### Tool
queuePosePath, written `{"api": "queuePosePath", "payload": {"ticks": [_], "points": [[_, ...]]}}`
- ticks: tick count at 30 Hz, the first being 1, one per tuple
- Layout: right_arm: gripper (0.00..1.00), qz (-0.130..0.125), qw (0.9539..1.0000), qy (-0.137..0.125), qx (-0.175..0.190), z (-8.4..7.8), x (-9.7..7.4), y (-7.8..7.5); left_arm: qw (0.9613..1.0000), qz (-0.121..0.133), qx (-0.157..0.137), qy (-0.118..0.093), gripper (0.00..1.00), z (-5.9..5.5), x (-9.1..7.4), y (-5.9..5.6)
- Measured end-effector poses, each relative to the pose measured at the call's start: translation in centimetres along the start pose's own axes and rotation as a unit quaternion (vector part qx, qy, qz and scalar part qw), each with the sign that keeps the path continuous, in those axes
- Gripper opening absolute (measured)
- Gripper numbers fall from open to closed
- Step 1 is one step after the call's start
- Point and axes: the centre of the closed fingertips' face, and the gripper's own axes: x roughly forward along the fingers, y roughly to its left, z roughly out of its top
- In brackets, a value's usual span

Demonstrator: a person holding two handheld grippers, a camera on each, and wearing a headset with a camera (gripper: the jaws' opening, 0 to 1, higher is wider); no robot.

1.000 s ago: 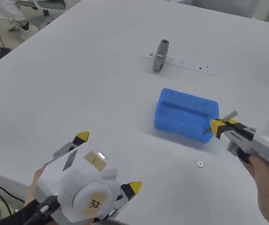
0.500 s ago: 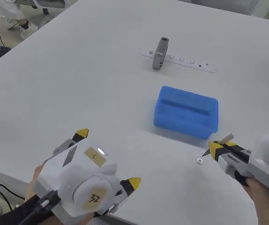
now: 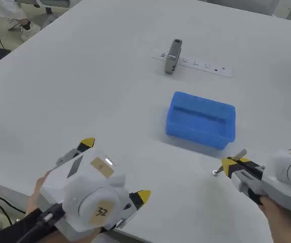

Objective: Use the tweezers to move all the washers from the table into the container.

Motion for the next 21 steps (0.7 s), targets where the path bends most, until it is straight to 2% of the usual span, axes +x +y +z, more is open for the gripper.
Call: {"api": "queuePosePath", "payload": {"ticks": [6, 14, 15, 21], "points": [[0.02, -0.016, 0.9997, -0.007, -0.019, 0.0, 0.0, 0.1, 1.0000, 0.001, -0.001, -0.002, 0.90, 0.0, 0.0, 0.1], [0.02, -0.012, 0.9999, 0.011, -0.001, 0.4, 0.5, -0.4, 1.0000, 0.000, 0.000, -0.002, 0.90, 0.0, 0.0, 0.0], [0.02, -0.009, 1.0000, 0.000, 0.001, 1.0, 0.4, -0.3, 1.0000, 0.001, -0.001, -0.001, 0.90, 0.0, 0.0, 0.0], [0.02, 0.001, 0.9998, -0.020, -0.003, 3.6, 0.0, 0.0, 1.0000, 0.001, -0.002, 0.003, 0.90, -0.1, 0.0, 0.1]]}}
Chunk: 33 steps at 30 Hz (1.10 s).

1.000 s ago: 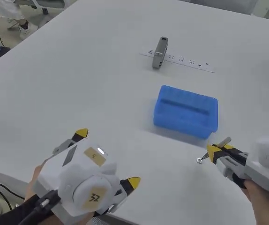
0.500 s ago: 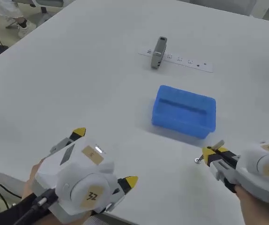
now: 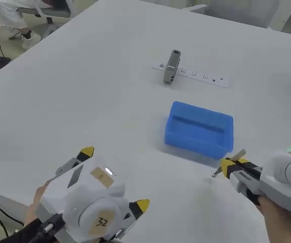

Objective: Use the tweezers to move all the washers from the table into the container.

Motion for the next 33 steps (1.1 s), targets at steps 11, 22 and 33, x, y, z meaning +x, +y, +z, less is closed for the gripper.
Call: {"api": "queuePosePath", "payload": {"ticks": [11, 22, 33], "points": [[0.02, -0.005, 0.9991, -0.039, -0.018, 4.6, 0.9, -1.0, 1.0000, -0.001, 0.002, 0.002, 0.90, -0.1, 0.0, -0.1], [0.03, -0.023, 0.9982, -0.023, -0.050, 4.8, 4.4, -2.4, 0.9999, -0.004, 0.006, 0.008, 0.90, -0.3, 0.1, -0.2], [0.03, -0.019, 0.9971, 0.023, -0.070, 2.4, 6.4, -2.8, 0.9999, -0.006, 0.007, 0.011, 0.89, -0.3, 0.2, -0.3]]}}
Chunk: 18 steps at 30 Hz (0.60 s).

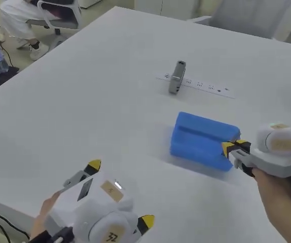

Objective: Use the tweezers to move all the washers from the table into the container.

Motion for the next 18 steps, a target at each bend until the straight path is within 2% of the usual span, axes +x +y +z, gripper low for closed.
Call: {"api": "queuePosePath", "payload": {"ticks": [10, 11, 15, 18], "points": [[0.03, 0.008, 0.9997, 0.021, 0.006, -1.08, 0.65, -0.02, 1.0000, 0.000, 0.000, 0.000, 0.89, 0.01, 0.02, 0.00], [0.03, 0.007, 0.9998, 0.015, 0.009, -0.87, 0.56, -0.01, 1.0000, 0.001, 0.000, 0.000, 0.89, 0.01, 0.00, 0.01], [0.03, 0.008, 0.9996, 0.022, 0.017, -0.94, 0.43, 0.00, 1.0000, -0.001, 0.001, 0.000, 0.89, 0.01, 0.00, -0.05], [0.03, 0.004, 0.9997, 0.014, 0.017, -0.53, 0.05, -0.29, 1.0000, 0.000, 0.002, 0.001, 0.89, -0.02, -0.01, -0.04]]}}
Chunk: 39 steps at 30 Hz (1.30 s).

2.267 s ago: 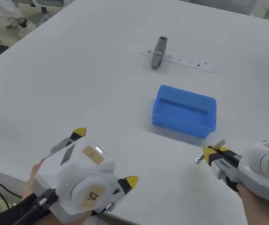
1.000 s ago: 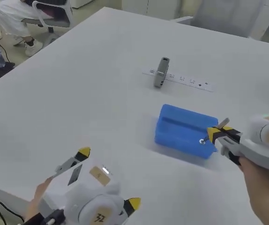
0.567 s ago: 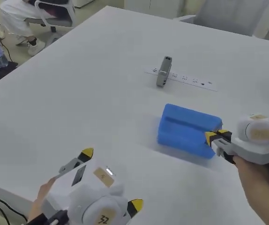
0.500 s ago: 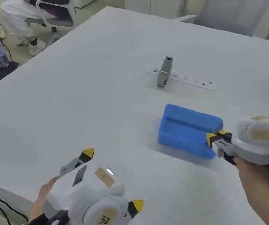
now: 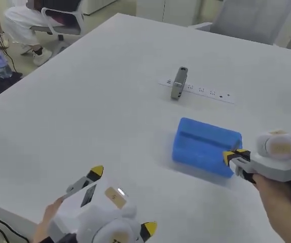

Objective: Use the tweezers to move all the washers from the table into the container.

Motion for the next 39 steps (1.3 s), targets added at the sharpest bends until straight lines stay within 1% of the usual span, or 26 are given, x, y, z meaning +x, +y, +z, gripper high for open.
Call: {"api": "queuePosePath", "payload": {"ticks": [3, 5, 6, 7, 8, 9, 10, 11, 13, 14, 15, 17, 19, 21, 24, 25, 27, 29, 30, 32, 33, 35, 36, 37, 38, 39], "points": [[0.03, 0.000, 0.9999, -0.011, 0.009, 0.6, -0.4, -0.1, 1.0000, 0.000, 0.000, -0.001, 0.89, 0.0, 0.0, 0.0], [0.03, -0.002, 0.9994, -0.028, 0.019, 1.7, -1.4, -0.2, 1.0000, -0.001, 0.001, -0.001, 0.89, 0.0, 0.0, 0.0], [0.03, 0.000, 0.9988, -0.043, 0.023, 2.5, -1.8, -0.2, 1.0000, -0.001, 0.002, -0.002, 0.89, 0.1, 0.0, -0.1], [0.03, 0.002, 0.9985, -0.050, 0.022, 3.0, -2.2, -0.1, 1.0000, -0.001, 0.003, -0.002, 0.89, 0.1, 0.0, -0.1], [0.03, 0.006, 0.9981, -0.058, 0.020, 3.7, -3.3, 0.3, 1.0000, -0.001, 0.003, -0.002, 0.89, 0.1, 0.0, -0.1], [0.03, 0.010, 0.9978, -0.063, 0.016, 4.1, -3.7, 0.5, 1.0000, 0.000, 0.003, -0.002, 0.89, 0.1, 0.0, 0.0], [0.03, 0.016, 0.9976, -0.067, 0.008, 4.5, -4.4, 0.8, 1.0000, 0.000, 0.002, -0.003, 0.89, 0.1, 0.0, 0.0], [0.03, 0.018, 0.9975, -0.068, 0.006, 4.6, -4.6, 0.9, 1.0000, 0.000, 0.002, -0.003, 0.89, 0.1, 0.0, 0.0], [0.03, 0.032, 0.9967, -0.074, -0.009, 5.0, -5.4, 1.8, 1.0000, 0.001, 0.002, -0.005, 0.89, 0.1, 0.0, 0.0], [0.03, 0.043, 0.9963, -0.072, -0.020, 4.9, -6.1, 2.6, 1.0000, 0.002, 0.001, -0.005, 0.89, 0.2, 0.0, 0.1], [0.03, 0.048, 0.9960, -0.069, -0.029, 4.8, -6.5, 3.0, 1.0000, 0.003, 0.000, -0.006, 0.89, 0.2, 0.0, 0.1], [0.03, 0.056, 0.9945, -0.063, -0.063, 4.4, -6.9, 3.5, 1.0000, 0.003, -0.001, -0.008, 0.89, 0.2, 0.0, 0.1], [0.03, 0.065, 0.9921, -0.043, -0.098, 3.5, -7.4, 3.9, 1.0000, 0.004, -0.002, -0.009, 0.89, 0.2, 0.0, 0.2], [0.03, 0.078, 0.9899, -0.033, -0.113, 2.8, -7.7, 4.8, 0.9999, 0.005, -0.002, -0.010, 0.89, 0.3, -0.1, 0.2], [0.03, 0.096, 0.9880, -0.009, -0.121, 1.6, -8.1, 5.8, 0.9999, 0.006, -0.002, -0.010, 0.89, 0.3, 0.0, 0.2], [0.03, 0.115, 0.9859, 0.005, -0.121, 0.8, -8.2, 6.3, 0.9999, 0.006, -0.002, -0.010, 0.89, 0.2, 0.0, 0.2], [0.03, 0.118, 0.9847, 0.019, -0.127, -0.1, -8.1, 6.3, 0.9999, 0.007, 0.000, -0.010, 0.89, 0.2, 0.0, 0.3], [0.03, 0.129, 0.9810, 0.041, -0.139, -1.1, -8.1, 6.5, 0.9999, 0.007, 0.001, -0.011, 0.89, 0.3, 0.0, 0.3], [0.03, 0.131, 0.9805, 0.046, -0.139, -1.4, -8.1, 6.4, 0.9999, 0.008, 0.001, -0.012, 0.89, 0.3, -0.1, 0.3], [0.03, 0.151, 0.9748, 0.077, -0.145, -2.9, -8.1, 6.6, 0.9999, 0.009, 0.000, -0.011, 0.89, 0.3, -0.1, 0.3], [0.03, 0.156, 0.9723, 0.090, -0.149, -3.4, -8.1, 6.7, 0.9999, 0.009, 0.000, -0.011, 0.89, 0.3, -0.1, 0.3], [0.03, 0.164, 0.9662, 0.106, -0.169, -4.4, -8.0, 6.7, 0.9999, 0.012, -0.001, -0.012, 0.89, 0.3, -0.1, 0.4], [0.03, 0.171, 0.9614, 0.120, -0.179, -5.1, -8.1, 6.9, 0.9998, 0.013, -0.003, -0.013, 0.89, 0.3, -0.1, 0.5], [0.03, 0.175, 0.9582, 0.127, -0.187, -5.4, -8.0, 7.0, 0.9998, 0.014, -0.003, -0.014, 0.89, 0.3, -0.1, 0.5], [0.03, 0.184, 0.9523, 0.136, -0.201, -5.8, -8.1, 7.5, 0.9998, 0.014, -0.004, -0.014, 0.89, 0.3, -0.1, 0.6], [0.03, 0.190, 0.9481, 0.143, -0.211, -6.2, -8.0, 7.7, 0.9998, 0.015, -0.004, -0.013, 0.89, 0.3, -0.1, 0.6]]}}
